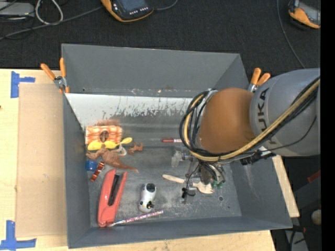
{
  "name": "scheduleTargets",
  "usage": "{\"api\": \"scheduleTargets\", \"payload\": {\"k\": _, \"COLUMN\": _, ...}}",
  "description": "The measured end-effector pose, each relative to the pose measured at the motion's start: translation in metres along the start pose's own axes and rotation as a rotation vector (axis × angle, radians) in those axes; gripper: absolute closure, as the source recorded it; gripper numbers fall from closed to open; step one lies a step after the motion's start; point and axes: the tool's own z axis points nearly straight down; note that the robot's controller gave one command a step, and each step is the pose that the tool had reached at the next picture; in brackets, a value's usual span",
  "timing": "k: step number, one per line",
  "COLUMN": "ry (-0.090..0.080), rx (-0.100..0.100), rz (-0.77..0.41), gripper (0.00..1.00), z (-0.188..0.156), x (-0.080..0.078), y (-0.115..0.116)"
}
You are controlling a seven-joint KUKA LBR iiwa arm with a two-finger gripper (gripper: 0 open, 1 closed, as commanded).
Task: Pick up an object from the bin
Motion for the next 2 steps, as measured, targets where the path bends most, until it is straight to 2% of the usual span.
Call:
{"api": "scheduleTargets", "payload": {"k": 1, "ry": -0.002, "rx": -0.001, "rz": 0.023, "gripper": 0.0, "z": 0.057, "x": -0.014, "y": -0.064}}
{"api": "scheduleTargets", "payload": {"k": 2, "ry": -0.002, "rx": -0.002, "rz": 0.005, "gripper": 0.0, "z": 0.07, "x": -0.004, "y": -0.087}}
